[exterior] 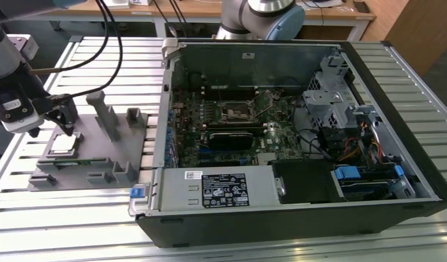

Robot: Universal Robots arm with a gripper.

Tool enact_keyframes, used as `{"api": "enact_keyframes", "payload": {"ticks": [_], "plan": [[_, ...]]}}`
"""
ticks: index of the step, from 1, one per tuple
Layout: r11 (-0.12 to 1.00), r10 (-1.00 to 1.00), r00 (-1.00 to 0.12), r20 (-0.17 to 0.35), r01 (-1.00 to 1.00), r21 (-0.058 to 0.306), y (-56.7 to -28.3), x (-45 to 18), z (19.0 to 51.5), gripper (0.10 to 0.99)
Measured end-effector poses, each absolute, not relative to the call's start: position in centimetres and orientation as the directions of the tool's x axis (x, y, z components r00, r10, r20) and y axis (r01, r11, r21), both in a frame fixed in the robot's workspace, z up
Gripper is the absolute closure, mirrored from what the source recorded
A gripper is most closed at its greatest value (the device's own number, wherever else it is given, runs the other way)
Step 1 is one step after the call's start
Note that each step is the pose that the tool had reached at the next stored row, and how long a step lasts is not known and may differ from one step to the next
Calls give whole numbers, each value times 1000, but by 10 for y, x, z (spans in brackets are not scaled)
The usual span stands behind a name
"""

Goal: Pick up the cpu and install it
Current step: 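Pick up the cpu and move it towards the insertion slot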

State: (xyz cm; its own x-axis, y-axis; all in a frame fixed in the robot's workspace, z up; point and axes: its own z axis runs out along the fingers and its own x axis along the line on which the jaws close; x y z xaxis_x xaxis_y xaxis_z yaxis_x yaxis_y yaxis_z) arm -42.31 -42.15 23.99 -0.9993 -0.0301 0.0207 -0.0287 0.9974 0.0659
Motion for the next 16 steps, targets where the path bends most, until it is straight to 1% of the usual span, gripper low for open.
{"api": "enact_keyframes", "payload": {"ticks": [16], "plan": [[997,-30,-999,21,-29,66,-421,-423,258,380]]}}
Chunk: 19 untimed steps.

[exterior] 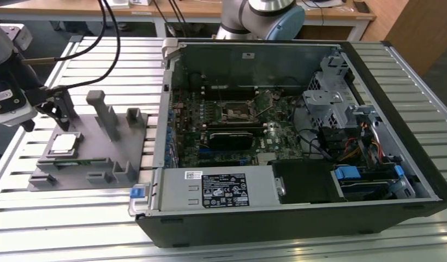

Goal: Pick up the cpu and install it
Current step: 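Pick up the cpu and move it towards the insertion slot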

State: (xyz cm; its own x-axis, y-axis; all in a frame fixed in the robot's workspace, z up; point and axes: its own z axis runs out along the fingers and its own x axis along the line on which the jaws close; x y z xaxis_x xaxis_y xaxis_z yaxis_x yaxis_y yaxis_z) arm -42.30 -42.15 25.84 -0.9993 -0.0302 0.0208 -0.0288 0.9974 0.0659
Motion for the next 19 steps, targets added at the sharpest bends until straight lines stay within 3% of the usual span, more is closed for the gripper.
{"api": "enact_keyframes", "payload": {"ticks": [19], "plan": [[997,-30,-999,21,-29,66,-421,-423,241,380]]}}
